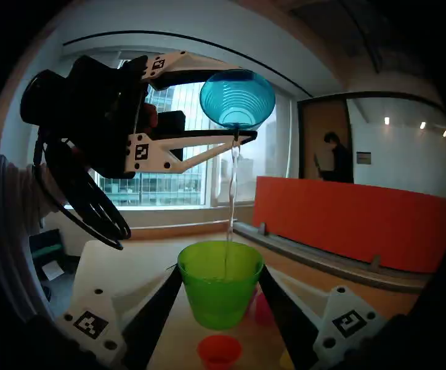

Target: Pour water

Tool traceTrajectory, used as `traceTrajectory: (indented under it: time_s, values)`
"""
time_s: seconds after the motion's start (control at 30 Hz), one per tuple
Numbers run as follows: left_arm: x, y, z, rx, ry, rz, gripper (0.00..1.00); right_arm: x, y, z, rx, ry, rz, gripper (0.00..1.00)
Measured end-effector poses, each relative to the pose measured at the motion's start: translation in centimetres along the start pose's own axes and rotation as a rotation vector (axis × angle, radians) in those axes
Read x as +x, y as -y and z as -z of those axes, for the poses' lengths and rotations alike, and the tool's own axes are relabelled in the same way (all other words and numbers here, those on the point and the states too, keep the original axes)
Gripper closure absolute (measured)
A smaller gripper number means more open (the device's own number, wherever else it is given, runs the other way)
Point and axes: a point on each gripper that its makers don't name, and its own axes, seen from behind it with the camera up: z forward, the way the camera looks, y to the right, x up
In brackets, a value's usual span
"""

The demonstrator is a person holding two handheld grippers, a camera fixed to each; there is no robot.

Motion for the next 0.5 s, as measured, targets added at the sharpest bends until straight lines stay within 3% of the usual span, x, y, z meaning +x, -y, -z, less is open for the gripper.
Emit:
traceTrajectory:
  time_s: [0.5]
  values:
    - [0.91, 0.46, 0.83, 0.020, -0.003, -0.072, 0.12, 0.58, 0.37, 0.09, -0.002, -0.008, 0.005, 0.09]
